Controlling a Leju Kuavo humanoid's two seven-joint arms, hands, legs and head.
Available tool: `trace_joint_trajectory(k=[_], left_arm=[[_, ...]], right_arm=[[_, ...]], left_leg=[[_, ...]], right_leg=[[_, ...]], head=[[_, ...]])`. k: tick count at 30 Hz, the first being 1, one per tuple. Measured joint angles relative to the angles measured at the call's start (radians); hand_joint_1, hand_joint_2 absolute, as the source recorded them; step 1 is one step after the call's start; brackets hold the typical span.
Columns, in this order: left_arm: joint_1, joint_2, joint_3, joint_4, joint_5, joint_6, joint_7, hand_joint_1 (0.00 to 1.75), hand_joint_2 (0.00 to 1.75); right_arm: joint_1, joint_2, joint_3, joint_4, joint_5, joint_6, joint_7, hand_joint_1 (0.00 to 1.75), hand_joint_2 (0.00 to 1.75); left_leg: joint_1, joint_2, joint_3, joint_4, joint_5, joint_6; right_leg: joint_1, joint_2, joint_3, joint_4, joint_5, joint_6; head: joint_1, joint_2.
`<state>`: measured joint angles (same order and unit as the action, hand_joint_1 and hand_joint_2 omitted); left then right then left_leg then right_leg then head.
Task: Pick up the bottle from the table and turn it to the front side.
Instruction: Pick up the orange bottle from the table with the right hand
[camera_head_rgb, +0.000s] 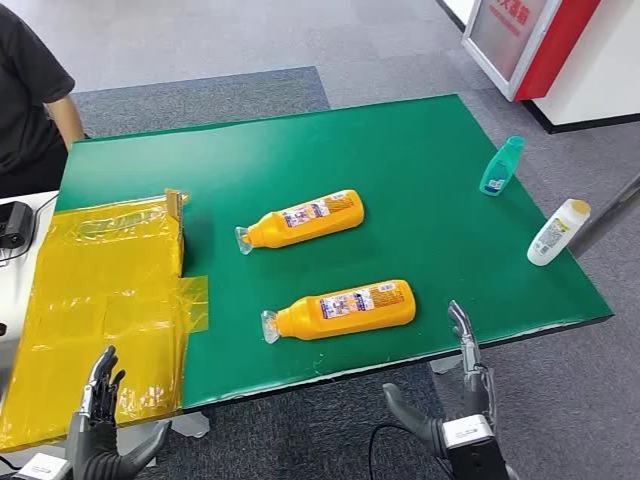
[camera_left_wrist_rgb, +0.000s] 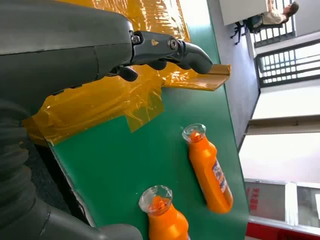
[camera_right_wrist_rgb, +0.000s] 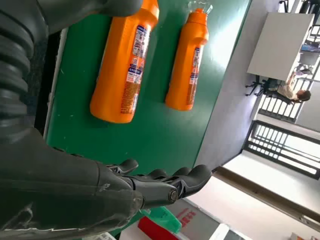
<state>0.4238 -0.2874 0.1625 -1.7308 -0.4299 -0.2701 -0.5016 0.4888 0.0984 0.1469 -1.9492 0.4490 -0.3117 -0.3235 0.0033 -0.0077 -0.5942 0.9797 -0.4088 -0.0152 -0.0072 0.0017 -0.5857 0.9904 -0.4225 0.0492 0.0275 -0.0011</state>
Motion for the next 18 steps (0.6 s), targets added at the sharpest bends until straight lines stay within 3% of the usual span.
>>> trace_joint_trajectory(k=[7,13,18], left_arm=[[0.000,-0.001,0.002,-0.001,-0.003,-0.001,-0.001,0.00,1.75],[-0.001,-0.006,0.009,-0.002,-0.020,-0.011,-0.004,0.00,1.75],[-0.006,-0.006,0.015,-0.002,-0.030,-0.019,-0.010,0.00,1.75]], right_arm=[[0.001,0.004,-0.005,0.000,0.003,0.008,-0.005,0.00,1.75],[0.000,0.036,-0.024,0.000,0.036,0.076,-0.027,0.00,1.75],[-0.019,0.041,-0.029,0.001,0.129,0.121,0.028,0.00,1.75]], left_leg=[[0.000,0.000,0.000,0.000,0.000,0.000],[0.000,0.000,0.000,0.000,0.000,0.000],[0.000,0.000,0.000,0.000,0.000,0.000]], right_leg=[[0.000,0.000,0.000,0.000,0.000,0.000],[0.000,0.000,0.000,0.000,0.000,0.000],[0.000,0.000,0.000,0.000,0.000,0.000]], head=[[0.000,0.000],[0.000,0.000],[0.000,0.000]])
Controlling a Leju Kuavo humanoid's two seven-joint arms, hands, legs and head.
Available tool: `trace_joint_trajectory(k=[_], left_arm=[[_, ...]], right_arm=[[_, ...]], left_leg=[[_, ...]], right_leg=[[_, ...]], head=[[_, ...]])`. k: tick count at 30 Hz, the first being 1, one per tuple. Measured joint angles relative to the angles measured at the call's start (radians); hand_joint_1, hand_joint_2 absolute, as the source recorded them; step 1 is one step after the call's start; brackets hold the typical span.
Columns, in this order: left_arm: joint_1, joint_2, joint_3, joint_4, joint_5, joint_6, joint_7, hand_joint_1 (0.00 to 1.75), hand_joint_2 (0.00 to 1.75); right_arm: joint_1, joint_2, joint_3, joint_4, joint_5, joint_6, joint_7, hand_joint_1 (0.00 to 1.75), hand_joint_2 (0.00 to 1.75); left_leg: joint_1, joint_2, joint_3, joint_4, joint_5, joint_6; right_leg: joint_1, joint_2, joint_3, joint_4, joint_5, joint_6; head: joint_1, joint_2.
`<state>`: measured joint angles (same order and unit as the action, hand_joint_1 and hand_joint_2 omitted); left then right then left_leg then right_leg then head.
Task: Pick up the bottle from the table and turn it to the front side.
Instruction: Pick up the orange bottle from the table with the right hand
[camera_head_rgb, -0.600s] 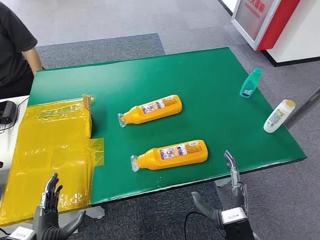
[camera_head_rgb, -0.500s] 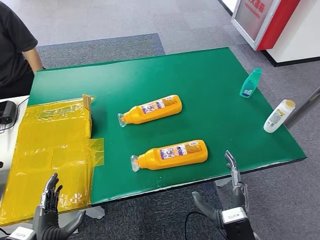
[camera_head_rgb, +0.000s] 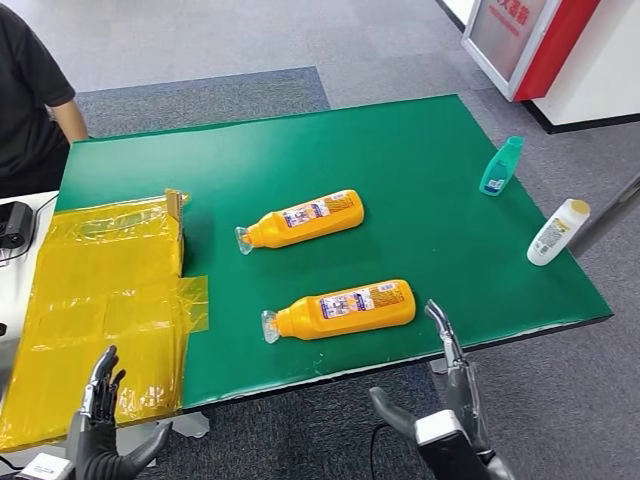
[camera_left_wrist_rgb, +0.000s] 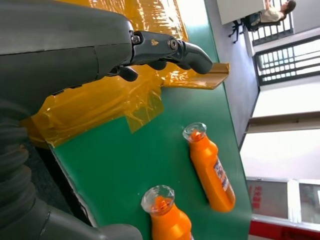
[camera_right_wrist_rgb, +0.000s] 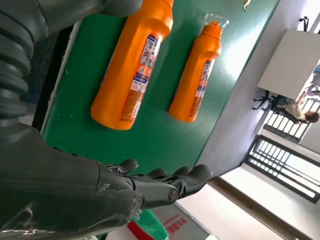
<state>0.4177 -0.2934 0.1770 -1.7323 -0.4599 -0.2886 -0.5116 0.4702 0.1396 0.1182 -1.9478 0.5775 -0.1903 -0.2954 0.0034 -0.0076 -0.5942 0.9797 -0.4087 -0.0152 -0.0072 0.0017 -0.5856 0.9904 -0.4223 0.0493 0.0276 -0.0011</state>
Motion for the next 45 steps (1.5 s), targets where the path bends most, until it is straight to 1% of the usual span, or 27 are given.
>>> trace_joint_trajectory(k=[2,5,8,10,13,21,28,34,37,45], left_arm=[[-0.003,0.000,0.002,0.000,0.002,0.000,-0.005,0.00,1.75],[-0.006,0.000,0.006,0.000,0.008,0.001,-0.021,0.00,1.75],[-0.014,0.001,0.009,0.000,0.014,0.005,-0.058,0.00,1.75],[-0.025,0.002,0.008,0.001,0.022,0.005,-0.082,0.00,1.75],[-0.038,0.012,0.001,0.009,0.030,-0.005,-0.093,0.00,1.75],[-0.060,0.068,-0.035,0.053,0.058,-0.008,-0.100,0.00,1.75],[-0.094,0.114,-0.086,0.105,0.085,0.006,-0.099,0.00,1.75],[-0.119,0.150,-0.133,0.144,0.115,0.025,-0.101,0.00,1.75],[-0.131,0.162,-0.154,0.158,0.131,0.034,-0.116,0.00,1.75],[-0.158,0.189,-0.199,0.182,0.134,0.051,-0.127,0.00,1.75]], right_arm=[[-0.014,0.000,0.001,-0.001,-0.001,0.011,0.013,0.00,1.75],[-0.027,0.000,0.004,-0.003,-0.014,0.018,-0.003,0.00,1.75],[-0.038,-0.008,0.014,-0.012,-0.014,0.032,-0.020,0.00,1.75],[-0.049,-0.019,0.021,-0.019,-0.012,0.054,-0.012,0.00,1.75],[-0.077,-0.038,0.026,-0.026,-0.003,0.089,0.029,0.00,1.75],[-0.179,-0.111,0.024,-0.022,0.017,0.190,0.162,0.00,1.75],[-0.289,-0.171,0.023,0.045,0.032,0.246,0.251,0.00,1.75],[-0.372,-0.228,0.024,0.127,0.089,0.284,0.287,0.00,1.75],[-0.406,-0.253,0.031,0.157,0.125,0.293,0.306,0.00,1.75],[-0.489,-0.311,0.084,0.223,0.223,0.317,0.348,0.00,1.75]], left_leg=[[0.000,0.000,0.000,0.000,0.000,0.000],[0.000,0.000,0.000,0.000,0.000,0.000],[0.000,0.000,0.000,0.000,0.000,0.000],[0.000,0.000,0.000,0.000,0.000,0.000],[0.000,0.000,0.000,0.000,0.000,0.000],[0.000,0.000,0.000,0.000,0.001,0.000],[0.000,0.000,0.000,0.000,0.001,0.001],[0.000,0.000,0.000,0.000,0.002,0.001],[0.000,0.000,0.000,0.000,0.002,0.001],[0.000,0.000,0.000,0.000,0.002,0.001]], right_leg=[[0.000,0.000,0.000,0.000,0.000,0.000],[0.000,0.000,0.000,0.000,0.000,0.000],[0.000,0.000,0.000,0.000,0.000,0.000],[0.000,0.000,0.000,0.000,0.000,0.000],[0.000,0.000,0.000,0.000,0.000,0.000],[0.000,0.000,0.000,0.000,0.001,0.000],[0.000,0.000,0.000,0.000,0.002,0.000],[0.000,0.000,0.000,0.000,0.002,0.001],[0.000,0.000,0.000,0.000,0.002,0.001],[0.000,0.000,0.000,0.000,0.002,0.001]], head=[[0.000,0.000],[0.000,0.000],[0.000,0.000],[0.000,0.000],[0.000,0.000],[0.000,0.000],[0.000,0.000],[0.000,0.000],[0.000,0.000],[0.000,0.000]])
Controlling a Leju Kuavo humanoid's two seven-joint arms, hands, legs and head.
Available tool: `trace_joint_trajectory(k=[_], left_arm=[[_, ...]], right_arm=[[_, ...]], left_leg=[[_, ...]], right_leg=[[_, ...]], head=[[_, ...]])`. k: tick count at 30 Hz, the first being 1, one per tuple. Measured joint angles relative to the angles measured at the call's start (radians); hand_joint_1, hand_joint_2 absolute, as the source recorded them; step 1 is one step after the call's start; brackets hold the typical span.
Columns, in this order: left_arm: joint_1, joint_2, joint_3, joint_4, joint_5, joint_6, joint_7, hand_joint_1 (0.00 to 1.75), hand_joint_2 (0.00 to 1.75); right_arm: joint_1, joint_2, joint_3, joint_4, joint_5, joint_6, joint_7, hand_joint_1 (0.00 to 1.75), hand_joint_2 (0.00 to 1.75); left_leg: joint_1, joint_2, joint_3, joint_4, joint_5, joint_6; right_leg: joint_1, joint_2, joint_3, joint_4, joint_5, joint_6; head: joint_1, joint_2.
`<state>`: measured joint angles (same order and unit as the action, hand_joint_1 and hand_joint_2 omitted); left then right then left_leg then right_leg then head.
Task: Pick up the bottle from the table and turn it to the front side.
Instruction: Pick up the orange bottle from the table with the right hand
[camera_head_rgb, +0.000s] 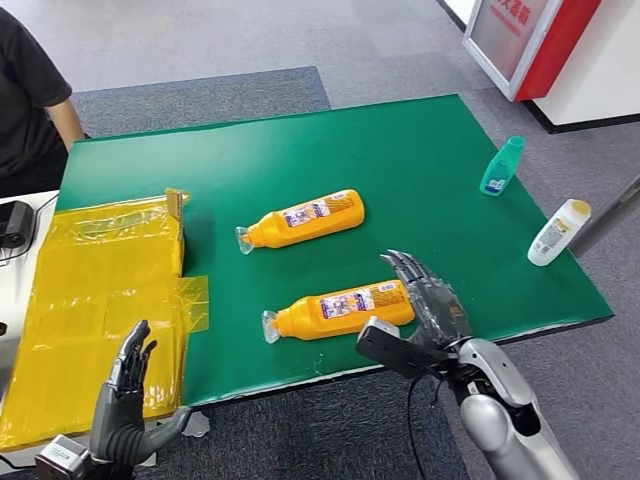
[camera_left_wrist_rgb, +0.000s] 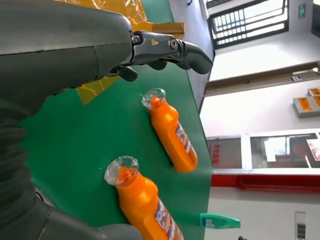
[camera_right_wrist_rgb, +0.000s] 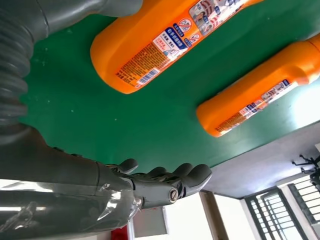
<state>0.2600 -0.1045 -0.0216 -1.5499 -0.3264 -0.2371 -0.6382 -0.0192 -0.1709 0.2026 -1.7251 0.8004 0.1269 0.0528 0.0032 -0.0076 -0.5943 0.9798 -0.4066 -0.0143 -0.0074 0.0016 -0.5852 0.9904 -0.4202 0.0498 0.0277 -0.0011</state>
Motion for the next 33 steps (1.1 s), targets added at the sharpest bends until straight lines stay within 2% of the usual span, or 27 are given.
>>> trace_joint_trajectory(k=[10,15,21,33], left_arm=[[-0.014,0.014,-0.016,0.020,0.000,0.004,-0.002,0.00,1.75],[-0.041,0.022,-0.039,0.042,0.000,0.013,-0.008,0.00,1.75],[-0.066,0.031,-0.063,0.067,0.000,0.015,-0.008,0.00,1.75],[-0.092,0.043,-0.095,0.112,0.000,0.019,-0.010,0.00,1.75]], right_arm=[[-0.056,-0.032,0.044,0.057,0.052,0.035,0.033,0.00,1.75],[-0.156,-0.056,0.104,0.171,0.099,0.097,0.073,0.00,1.75],[-0.255,-0.059,0.171,0.323,0.119,0.140,0.097,0.00,1.75],[-0.358,-0.059,0.259,0.514,0.140,0.185,0.119,0.00,1.75]], left_leg=[[0.000,0.000,0.000,0.000,0.000,0.000],[0.000,0.000,0.000,0.000,0.002,0.000],[0.000,0.000,0.000,0.000,0.004,0.000],[0.000,0.000,-0.001,0.000,0.004,0.000]], right_leg=[[0.000,0.000,0.000,0.000,0.000,0.000],[0.000,0.000,0.000,0.000,0.002,0.001],[0.000,0.000,0.000,0.000,0.003,0.000],[0.000,0.000,-0.001,0.000,0.003,0.000]], head=[[0.000,0.000],[0.000,0.000],[0.000,0.000],[0.000,0.000]])
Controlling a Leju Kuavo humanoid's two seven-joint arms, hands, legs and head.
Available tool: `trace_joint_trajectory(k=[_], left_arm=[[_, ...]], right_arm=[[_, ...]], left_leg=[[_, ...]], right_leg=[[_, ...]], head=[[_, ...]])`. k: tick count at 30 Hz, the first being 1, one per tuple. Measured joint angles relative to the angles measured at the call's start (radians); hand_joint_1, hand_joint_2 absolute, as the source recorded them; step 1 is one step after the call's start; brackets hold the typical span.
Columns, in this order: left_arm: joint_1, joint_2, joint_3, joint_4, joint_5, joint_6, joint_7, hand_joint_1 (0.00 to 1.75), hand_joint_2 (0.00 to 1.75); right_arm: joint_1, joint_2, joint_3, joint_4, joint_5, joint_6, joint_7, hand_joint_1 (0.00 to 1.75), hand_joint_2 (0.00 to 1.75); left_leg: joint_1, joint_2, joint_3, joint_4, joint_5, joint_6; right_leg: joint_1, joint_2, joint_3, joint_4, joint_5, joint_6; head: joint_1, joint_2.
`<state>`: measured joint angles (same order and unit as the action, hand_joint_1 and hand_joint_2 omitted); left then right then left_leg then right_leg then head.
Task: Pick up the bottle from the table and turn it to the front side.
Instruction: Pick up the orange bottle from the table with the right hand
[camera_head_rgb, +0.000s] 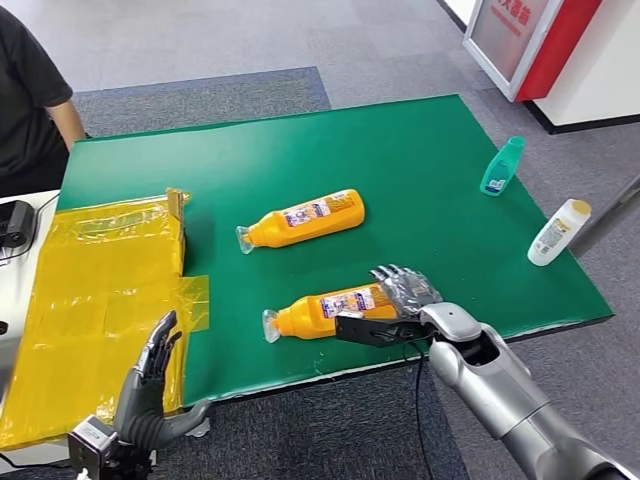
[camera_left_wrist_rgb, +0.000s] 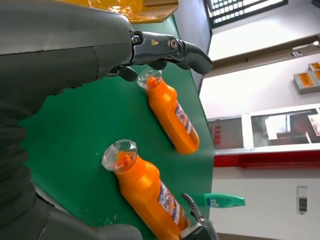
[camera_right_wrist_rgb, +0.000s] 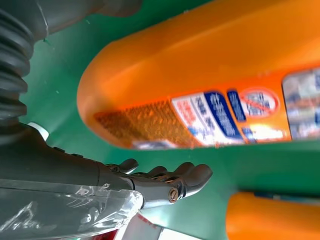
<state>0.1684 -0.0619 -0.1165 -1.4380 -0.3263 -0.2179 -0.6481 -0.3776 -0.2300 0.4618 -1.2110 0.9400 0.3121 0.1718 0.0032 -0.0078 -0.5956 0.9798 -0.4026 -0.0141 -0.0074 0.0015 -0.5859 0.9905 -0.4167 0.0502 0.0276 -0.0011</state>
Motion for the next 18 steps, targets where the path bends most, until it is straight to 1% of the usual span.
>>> trace_joint_trajectory(k=[8,18], left_arm=[[-0.012,0.005,-0.018,0.023,0.000,0.010,-0.002,0.00,1.75],[-0.014,0.009,-0.029,0.033,0.000,0.012,-0.002,0.00,1.75]], right_arm=[[-0.040,0.002,0.048,0.098,0.014,0.004,0.001,0.00,1.75],[-0.064,0.005,0.069,0.134,0.014,0.003,0.002,0.00,1.75]], left_leg=[[0.000,0.000,0.000,0.000,0.000,0.000],[0.000,0.000,0.001,0.000,0.000,0.000]], right_leg=[[0.000,0.000,0.000,0.000,0.000,0.000],[0.000,0.000,0.000,0.000,0.001,0.000]], head=[[0.000,0.000],[0.000,0.000]])
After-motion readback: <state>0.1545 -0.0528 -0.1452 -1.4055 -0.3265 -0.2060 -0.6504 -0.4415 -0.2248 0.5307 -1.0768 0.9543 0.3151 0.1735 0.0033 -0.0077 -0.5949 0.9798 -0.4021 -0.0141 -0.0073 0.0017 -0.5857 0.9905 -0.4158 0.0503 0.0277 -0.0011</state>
